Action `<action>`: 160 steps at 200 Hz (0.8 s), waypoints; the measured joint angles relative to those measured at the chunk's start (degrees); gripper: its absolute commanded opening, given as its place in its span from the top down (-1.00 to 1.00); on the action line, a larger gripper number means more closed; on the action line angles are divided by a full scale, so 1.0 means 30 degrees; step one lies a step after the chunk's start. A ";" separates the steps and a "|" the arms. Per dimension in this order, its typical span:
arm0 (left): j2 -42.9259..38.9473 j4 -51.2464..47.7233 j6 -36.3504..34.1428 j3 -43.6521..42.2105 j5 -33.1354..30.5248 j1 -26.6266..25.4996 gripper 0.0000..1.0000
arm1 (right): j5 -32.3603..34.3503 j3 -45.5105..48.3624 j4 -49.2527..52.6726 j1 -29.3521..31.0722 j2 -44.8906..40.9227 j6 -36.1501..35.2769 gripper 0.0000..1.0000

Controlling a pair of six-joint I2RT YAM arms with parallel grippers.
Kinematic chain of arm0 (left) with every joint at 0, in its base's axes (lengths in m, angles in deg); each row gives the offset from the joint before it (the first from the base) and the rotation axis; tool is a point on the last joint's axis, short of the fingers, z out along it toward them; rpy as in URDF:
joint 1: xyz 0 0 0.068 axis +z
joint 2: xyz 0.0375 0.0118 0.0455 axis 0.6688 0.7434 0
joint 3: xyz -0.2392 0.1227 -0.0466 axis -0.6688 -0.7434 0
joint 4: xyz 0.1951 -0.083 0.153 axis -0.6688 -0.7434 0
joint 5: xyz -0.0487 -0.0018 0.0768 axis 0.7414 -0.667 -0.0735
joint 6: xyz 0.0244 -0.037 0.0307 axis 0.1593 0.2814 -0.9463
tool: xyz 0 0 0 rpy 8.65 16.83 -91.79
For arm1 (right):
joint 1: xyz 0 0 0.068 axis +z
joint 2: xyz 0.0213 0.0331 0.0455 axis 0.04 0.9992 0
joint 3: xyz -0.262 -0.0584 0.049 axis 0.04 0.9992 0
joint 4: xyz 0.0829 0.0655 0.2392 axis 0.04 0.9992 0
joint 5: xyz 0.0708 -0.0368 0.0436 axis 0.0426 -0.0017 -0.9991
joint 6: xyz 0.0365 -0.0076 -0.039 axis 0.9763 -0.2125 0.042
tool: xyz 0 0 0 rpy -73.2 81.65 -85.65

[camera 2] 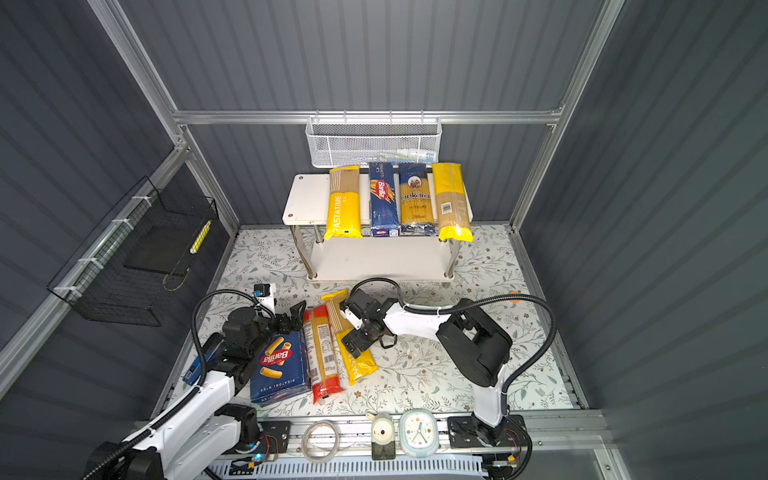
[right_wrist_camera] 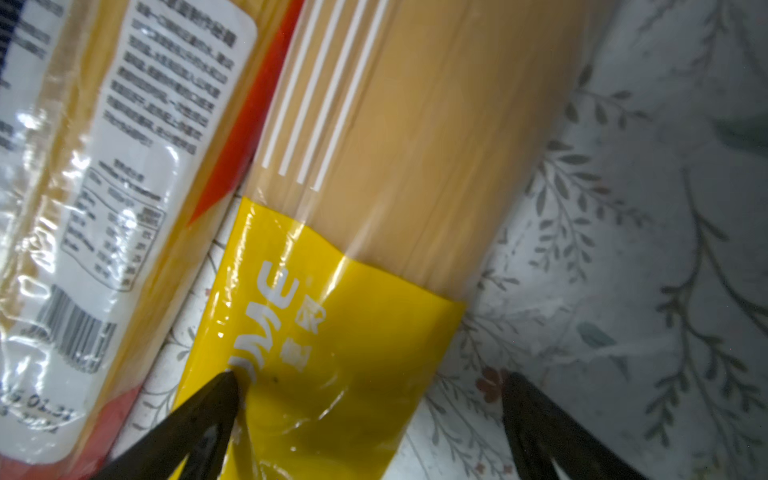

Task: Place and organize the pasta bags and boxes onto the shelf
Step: 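Close the right gripper on the Pastatime bag's end and lift it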

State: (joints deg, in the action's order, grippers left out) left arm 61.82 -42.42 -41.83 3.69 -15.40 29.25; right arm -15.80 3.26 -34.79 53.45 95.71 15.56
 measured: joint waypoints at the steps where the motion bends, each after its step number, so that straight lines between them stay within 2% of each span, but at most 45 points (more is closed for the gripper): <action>1: 0.0000 -0.0007 0.0000 0.0000 0.0000 0.0000 -0.99 | 0.0000 0.0036 -0.0015 -0.0015 -0.0029 0.0015 -0.98; 49: 0.0087 0.0000 0.0000 0.0000 0.0051 0.0000 -0.99 | -0.0182 0.2528 -0.0291 -0.0517 -0.2186 0.0685 -0.98; 92: 0.0073 0.0000 0.0000 0.0000 0.0051 0.0000 -0.99 | 0.0816 0.5049 -0.0772 -0.0087 -0.5173 0.0532 -0.98; 125: 0.0073 0.0000 0.0007 0.0000 0.0051 0.0000 -0.99 | 0.1239 0.5187 -0.1960 0.0678 -0.5107 0.0568 -0.98; 160: 0.0073 0.0000 0.0007 0.0000 0.0051 0.0000 -0.99 | 0.1515 0.4466 -0.2397 0.1246 -0.3687 0.0707 -0.98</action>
State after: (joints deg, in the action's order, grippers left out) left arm 62.04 -42.42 -41.81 3.69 -15.25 29.25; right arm -11.26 16.66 -41.98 57.19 84.65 17.68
